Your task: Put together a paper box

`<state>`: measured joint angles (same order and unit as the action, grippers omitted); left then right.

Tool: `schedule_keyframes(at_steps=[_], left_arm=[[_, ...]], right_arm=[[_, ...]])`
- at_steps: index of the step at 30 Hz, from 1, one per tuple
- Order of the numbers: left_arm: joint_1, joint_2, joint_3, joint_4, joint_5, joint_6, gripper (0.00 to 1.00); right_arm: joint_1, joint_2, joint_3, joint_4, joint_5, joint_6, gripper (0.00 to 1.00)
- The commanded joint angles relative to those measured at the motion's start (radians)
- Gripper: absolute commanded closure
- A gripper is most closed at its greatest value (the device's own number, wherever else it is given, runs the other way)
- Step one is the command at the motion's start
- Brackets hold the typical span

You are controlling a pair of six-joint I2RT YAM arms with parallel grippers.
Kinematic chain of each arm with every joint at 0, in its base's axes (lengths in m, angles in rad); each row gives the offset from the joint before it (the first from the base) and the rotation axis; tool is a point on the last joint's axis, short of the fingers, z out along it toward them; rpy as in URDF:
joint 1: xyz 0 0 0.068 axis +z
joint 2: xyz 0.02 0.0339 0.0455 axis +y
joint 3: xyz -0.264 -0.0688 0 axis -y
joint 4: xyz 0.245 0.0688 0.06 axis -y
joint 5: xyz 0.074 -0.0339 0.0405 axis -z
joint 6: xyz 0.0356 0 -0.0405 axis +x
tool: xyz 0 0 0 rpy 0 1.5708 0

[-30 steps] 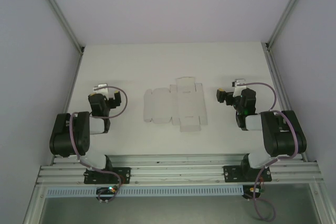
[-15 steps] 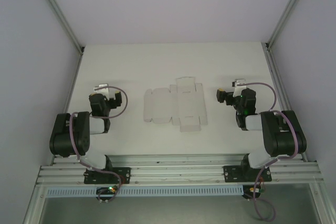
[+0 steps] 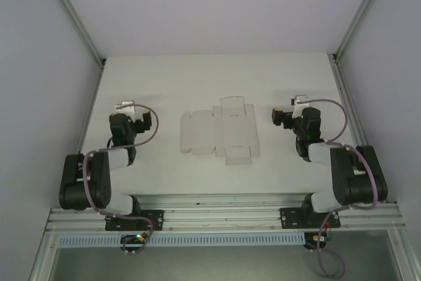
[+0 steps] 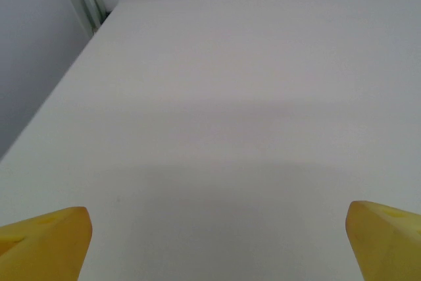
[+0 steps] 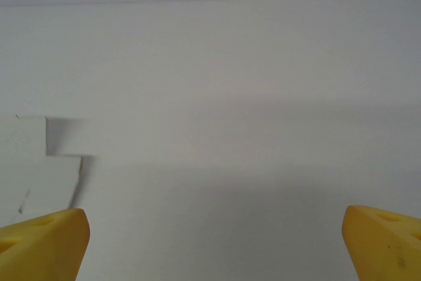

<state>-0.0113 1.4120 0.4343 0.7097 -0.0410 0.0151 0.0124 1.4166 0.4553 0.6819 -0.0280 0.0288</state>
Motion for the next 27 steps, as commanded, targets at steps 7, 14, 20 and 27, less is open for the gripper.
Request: schedule_keyframes(at_steps=[7, 14, 20, 27], left_arm=[[-0.104, -0.193, 0.192, -0.550, 0.168, -0.281, 0.00], [-0.219, -0.140, 0.292, -0.808, 0.293, -0.417, 0.00], [-0.230, 0.008, 0.348, -0.801, 0.509, -0.491, 0.00], [-0.232, 0.128, 0.388, -0.792, 0.623, -0.508, 0.00]], right_arm=[[0.259, -0.189, 0.351, -0.862, 0.188, 0.166, 0.13], [0.384, -0.029, 0.466, -0.976, 0.000, 0.326, 0.33], [0.402, 0.212, 0.584, -1.007, -0.016, 0.375, 0.47], [0.400, 0.383, 0.604, -0.992, -0.020, 0.417, 0.62]])
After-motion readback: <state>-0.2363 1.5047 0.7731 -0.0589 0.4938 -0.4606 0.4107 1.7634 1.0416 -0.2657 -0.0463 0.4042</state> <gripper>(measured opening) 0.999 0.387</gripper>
